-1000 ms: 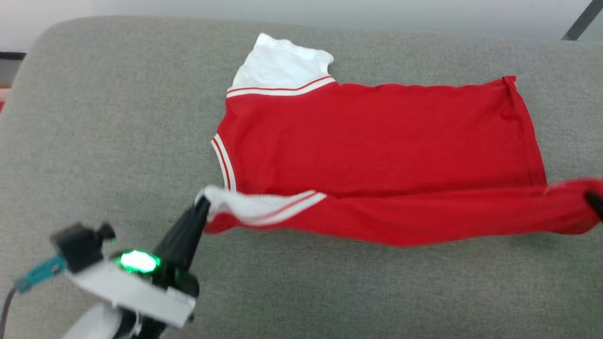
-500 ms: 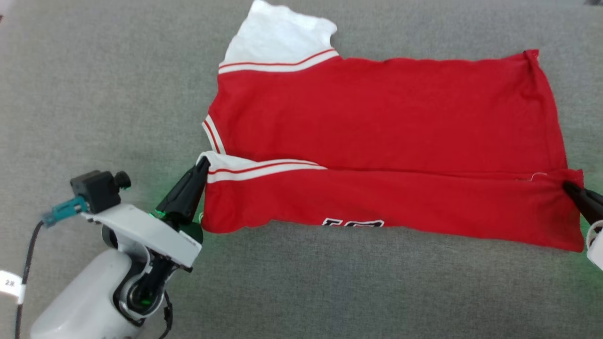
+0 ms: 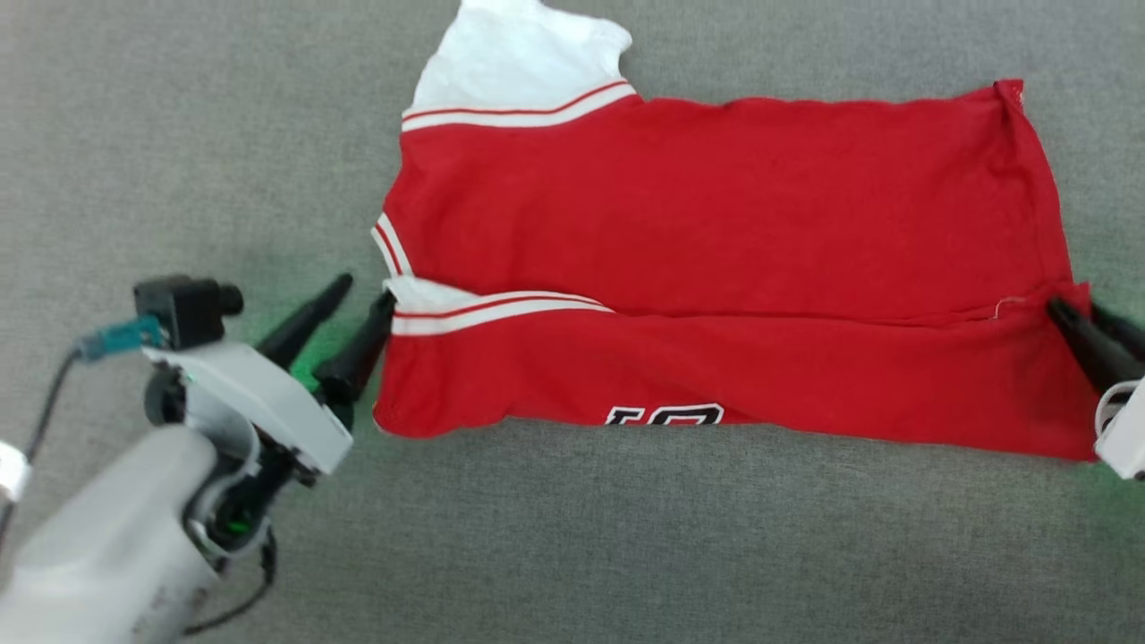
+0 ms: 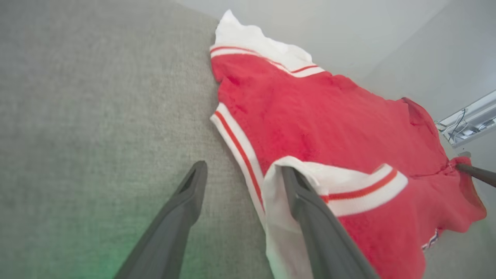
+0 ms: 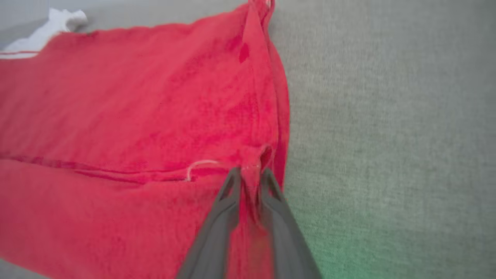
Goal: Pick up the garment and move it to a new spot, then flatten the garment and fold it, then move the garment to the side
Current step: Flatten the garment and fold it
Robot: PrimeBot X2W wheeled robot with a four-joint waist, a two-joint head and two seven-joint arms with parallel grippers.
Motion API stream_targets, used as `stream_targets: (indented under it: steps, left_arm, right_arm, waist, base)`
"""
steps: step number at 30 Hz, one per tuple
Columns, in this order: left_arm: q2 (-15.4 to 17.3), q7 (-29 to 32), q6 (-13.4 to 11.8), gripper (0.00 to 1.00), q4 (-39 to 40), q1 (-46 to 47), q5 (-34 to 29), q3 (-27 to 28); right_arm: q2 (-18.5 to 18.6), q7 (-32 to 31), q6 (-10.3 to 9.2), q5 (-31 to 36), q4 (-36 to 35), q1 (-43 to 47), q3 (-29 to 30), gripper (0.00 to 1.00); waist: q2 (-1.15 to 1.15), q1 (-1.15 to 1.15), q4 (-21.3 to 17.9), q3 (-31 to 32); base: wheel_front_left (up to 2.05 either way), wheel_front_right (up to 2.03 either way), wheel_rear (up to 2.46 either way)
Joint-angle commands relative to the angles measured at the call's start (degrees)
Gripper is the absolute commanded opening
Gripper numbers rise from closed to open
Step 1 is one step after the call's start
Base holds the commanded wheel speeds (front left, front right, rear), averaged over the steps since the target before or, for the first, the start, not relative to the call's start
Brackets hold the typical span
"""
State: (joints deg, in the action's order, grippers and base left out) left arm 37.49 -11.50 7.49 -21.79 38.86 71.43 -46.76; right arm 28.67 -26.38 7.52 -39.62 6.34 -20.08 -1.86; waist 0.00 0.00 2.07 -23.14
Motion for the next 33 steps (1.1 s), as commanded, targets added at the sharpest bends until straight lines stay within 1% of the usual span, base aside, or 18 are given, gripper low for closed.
stream_targets:
  steps: [1, 5, 8, 11, 14, 16, 19, 20, 22, 26, 28, 30, 33]
  left_arm:
    - [0.6, 0.4, -0.1, 1.00, 0.3, 1.3, -0.1, -0.1]
    - [4.4, 4.6, -0.1, 1.00, 0.5, 4.8, -0.5, -1.2]
    - [6.8, 10.5, -1.6, 1.00, 0.9, 7.8, -1.9, -2.6]
    - [8.7, 19.2, -4.2, 1.00, 3.3, 10.0, -1.5, -4.6]
    - [9.5, 30.5, -7.3, 1.00, 7.9, 10.7, 2.4, -6.6]
    - [10.6, 38.2, -8.7, 1.00, 12.8, 11.3, 4.5, -8.4]
    - [10.9, 45.4, -11.2, 1.00, 18.1, 11.1, 9.4, -9.0]
    - [11.1, 46.8, -12.3, 1.00, 19.2, 11.1, 10.3, -9.0]
    - [11.7, 48.4, -14.0, 1.00, 20.2, 11.2, 10.0, -9.7]
    - [9.8, 48.7, -15.3, 1.00, 18.6, 9.8, 11.5, -10.0]
    - [9.0, 47.7, -15.2, 1.00, 16.0, 9.2, 11.7, -9.8]
    - [7.1, 46.9, -14.4, 1.00, 13.7, 8.1, 13.8, -9.2]
    - [6.3, 46.7, -13.3, 1.00, 10.3, 7.0, 14.1, -9.7]
  right_arm:
    - [0.0, 0.7, -0.07, -0.4, -0.3, -0.9, 0.7, 1.00]
    - [-0.2, 2.3, -0.06, -0.7, -1.8, -1.1, 2.3, 1.00]
    - [-0.4, 2.9, -0.06, -0.6, -2.9, -1.3, 3.6, 1.00]
    - [-0.7, 2.8, -0.06, -0.5, -4.0, -0.8, 4.6, 1.00]
    - [-1.1, 2.2, -0.07, -0.1, -4.7, -0.2, 5.2, 1.00]
    - [-1.2, 1.8, -0.06, 0.0, -5.1, -0.1, 5.5, 1.00]
    - [-1.7, 1.6, -0.07, 0.2, -5.4, -0.4, 5.1, 1.00]
    - [-1.8, 1.4, -0.07, 0.1, -5.5, -0.6, 4.9, 1.00]
    - [-2.0, 1.4, -0.06, -0.1, -5.5, -1.5, 4.3, 1.00]
    - [-2.0, 1.5, -0.07, -0.7, -5.5, -2.3, 3.7, 1.00]
    - [-2.1, 1.3, -0.07, -0.6, -5.7, -2.9, 3.5, 1.00]
    - [-1.9, 1.3, -0.06, -0.5, -5.9, -3.1, 3.5, 1.00]
    - [-1.4, 1.0, -0.07, -0.5, -6.3, -2.8, 3.7, 1.00]
  waist:
    - [0.00, 0.00, 0.4, 1.2]
    - [0.00, 0.00, 0.9, 3.3]
    - [0.00, 0.00, 1.4, 4.8]
    - [0.00, 0.00, 2.1, 5.8]
    - [0.00, 0.00, 2.8, 6.4]
    - [0.00, 0.00, 3.0, 6.3]
    - [0.00, 0.00, 3.0, 5.8]
    - [0.00, 0.00, 2.9, 5.5]
    - [0.00, 0.00, 2.3, 4.8]
    - [0.00, 0.00, 0.9, 3.4]
    - [0.00, 0.00, 0.0, 2.8]
    - [0.00, 0.00, -0.9, 2.3]
    - [0.00, 0.00, -2.0, 1.7]
  base:
    - [0.00, 0.00, 0.00]
    - [0.00, 0.00, 0.00]
    - [0.00, 0.00, 0.00]
    - [0.00, 0.00, 0.00]
    - [0.00, 0.00, 0.00]
    - [0.00, 0.00, 0.00]
    - [0.00, 0.00, 0.00]
    - [0.00, 0.00, 0.00]
    - [0.00, 0.00, 0.00]
    - [0.00, 0.00, 0.00]
    - [0.00, 0.00, 0.00]
    - [0.00, 0.00, 0.00]
    - [0.00, 0.00, 0.00]
